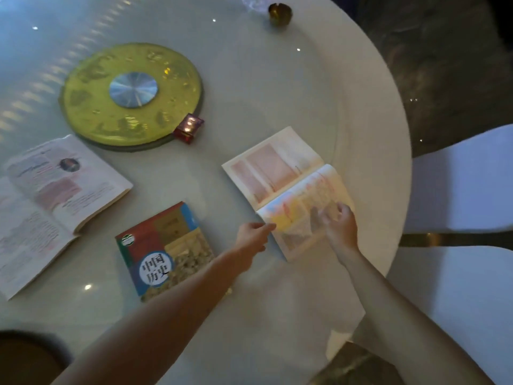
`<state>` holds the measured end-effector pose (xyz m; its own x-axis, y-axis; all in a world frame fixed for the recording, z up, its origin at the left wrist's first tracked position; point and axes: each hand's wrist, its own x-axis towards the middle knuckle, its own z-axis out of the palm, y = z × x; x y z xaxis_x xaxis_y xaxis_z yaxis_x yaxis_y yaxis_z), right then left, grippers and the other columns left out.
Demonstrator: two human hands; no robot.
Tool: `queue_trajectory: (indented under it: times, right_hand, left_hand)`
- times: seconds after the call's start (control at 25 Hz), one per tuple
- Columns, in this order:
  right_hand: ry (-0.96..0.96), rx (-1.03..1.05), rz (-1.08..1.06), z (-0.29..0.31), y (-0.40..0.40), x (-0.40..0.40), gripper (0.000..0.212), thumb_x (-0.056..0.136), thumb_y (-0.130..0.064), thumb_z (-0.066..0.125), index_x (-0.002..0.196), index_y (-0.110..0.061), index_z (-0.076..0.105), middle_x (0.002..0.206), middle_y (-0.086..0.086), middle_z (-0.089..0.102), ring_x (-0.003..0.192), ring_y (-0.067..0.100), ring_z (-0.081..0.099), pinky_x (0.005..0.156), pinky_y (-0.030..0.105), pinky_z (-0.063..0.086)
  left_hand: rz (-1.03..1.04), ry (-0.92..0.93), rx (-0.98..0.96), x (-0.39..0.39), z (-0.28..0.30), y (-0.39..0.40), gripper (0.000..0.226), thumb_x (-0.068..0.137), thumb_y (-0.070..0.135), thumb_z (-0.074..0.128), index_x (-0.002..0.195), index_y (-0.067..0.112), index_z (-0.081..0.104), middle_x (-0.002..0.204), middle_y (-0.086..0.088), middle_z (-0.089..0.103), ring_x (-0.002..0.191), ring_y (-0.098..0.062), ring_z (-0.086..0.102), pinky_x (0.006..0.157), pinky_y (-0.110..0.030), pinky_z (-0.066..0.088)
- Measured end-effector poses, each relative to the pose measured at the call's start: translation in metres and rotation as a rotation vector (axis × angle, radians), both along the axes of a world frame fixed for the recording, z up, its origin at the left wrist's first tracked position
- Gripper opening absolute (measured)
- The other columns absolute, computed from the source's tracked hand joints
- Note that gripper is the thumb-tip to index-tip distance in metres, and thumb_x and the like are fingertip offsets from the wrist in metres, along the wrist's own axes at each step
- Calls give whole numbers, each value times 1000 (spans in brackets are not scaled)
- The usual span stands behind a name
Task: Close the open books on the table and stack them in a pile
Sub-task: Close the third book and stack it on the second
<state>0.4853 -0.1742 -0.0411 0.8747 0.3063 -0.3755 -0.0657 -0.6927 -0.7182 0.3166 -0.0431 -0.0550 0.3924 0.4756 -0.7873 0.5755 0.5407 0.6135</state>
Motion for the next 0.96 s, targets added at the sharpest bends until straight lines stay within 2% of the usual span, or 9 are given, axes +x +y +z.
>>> queue_trajectory:
  times: [0.12, 0.2, 0.28, 0.36, 0.48, 0.56, 0.72, 0.84, 0.96]
  right_hand:
    - [-62, -36, 65, 3, 0, 56, 52, 86, -31, 74, 122, 4, 59, 111, 10, 64, 107, 30, 65, 84, 39, 54]
    - [-39, -70, 107, -5, 0, 89, 48, 92, -18, 70, 130, 8, 54, 120, 23, 64, 111, 36, 63, 74, 34, 45]
    - [102, -80, 138, -14, -5, 104, 59, 95, -26, 68, 145, -3, 46, 135, 15, 59, 113, 26, 58, 84, 27, 41]
    - [178, -108, 143, -18, -10, 109, 59, 91, -35, 69, 142, -12, 50, 129, 4, 59, 110, 20, 56, 92, 31, 44]
    - [175, -93, 142, -25, -25, 113, 16, 87, -29, 72, 94, -15, 72, 95, 2, 69, 94, 25, 65, 80, 33, 49]
    - [251, -37, 159, -19, -31, 118, 10, 86, -19, 71, 77, -14, 72, 84, 8, 72, 83, 24, 64, 70, 32, 46]
    - [520, 172, 98, 10, -17, 129, 12, 89, -8, 70, 100, -14, 71, 93, 8, 73, 72, 17, 67, 63, 30, 52]
    - [574, 279, 89, 26, 15, 136, 15, 92, -8, 66, 90, -22, 63, 86, 0, 66, 66, 11, 64, 54, 26, 53]
    - [612, 350, 138, 31, 51, 134, 10, 96, -8, 64, 97, -18, 64, 94, 6, 63, 78, 16, 65, 65, 31, 64]
  left_hand:
    - [38, 37, -6, 23, -15, -20, 19, 89, 23, 69, 78, 8, 68, 81, -12, 62, 71, -23, 56, 65, -34, 48]
    - [36, 81, 25, 27, -21, -25, 19, 92, 23, 65, 78, 12, 69, 88, -12, 72, 72, -22, 61, 64, -33, 48]
    - [36, 77, 26, 26, -22, -28, 20, 97, 23, 59, 85, 12, 70, 91, -10, 77, 73, -20, 68, 68, -33, 54]
    - [55, 61, -19, 25, -18, -25, 21, 100, 22, 54, 95, 7, 69, 83, -7, 76, 70, -20, 72, 71, -33, 60]
    - [126, 48, -74, 15, -5, -18, 21, 94, 17, 59, 96, -1, 70, 67, -8, 74, 55, -20, 72, 62, -34, 62]
    - [178, 43, -124, 3, 6, -11, 19, 89, 15, 62, 88, -3, 68, 58, -9, 71, 47, -20, 69, 59, -34, 60]
    - [150, -84, -253, -18, 24, -3, 25, 96, 21, 62, 77, 4, 63, 46, 0, 60, 43, -13, 63, 53, -27, 54]
    - [225, -170, -263, -22, 24, 1, 33, 100, 31, 56, 95, 1, 68, 66, -6, 67, 56, -18, 69, 59, -32, 59]
    - [374, -231, -268, -21, 20, 9, 42, 105, 36, 43, 117, 5, 69, 102, -17, 74, 83, -28, 72, 71, -38, 60]
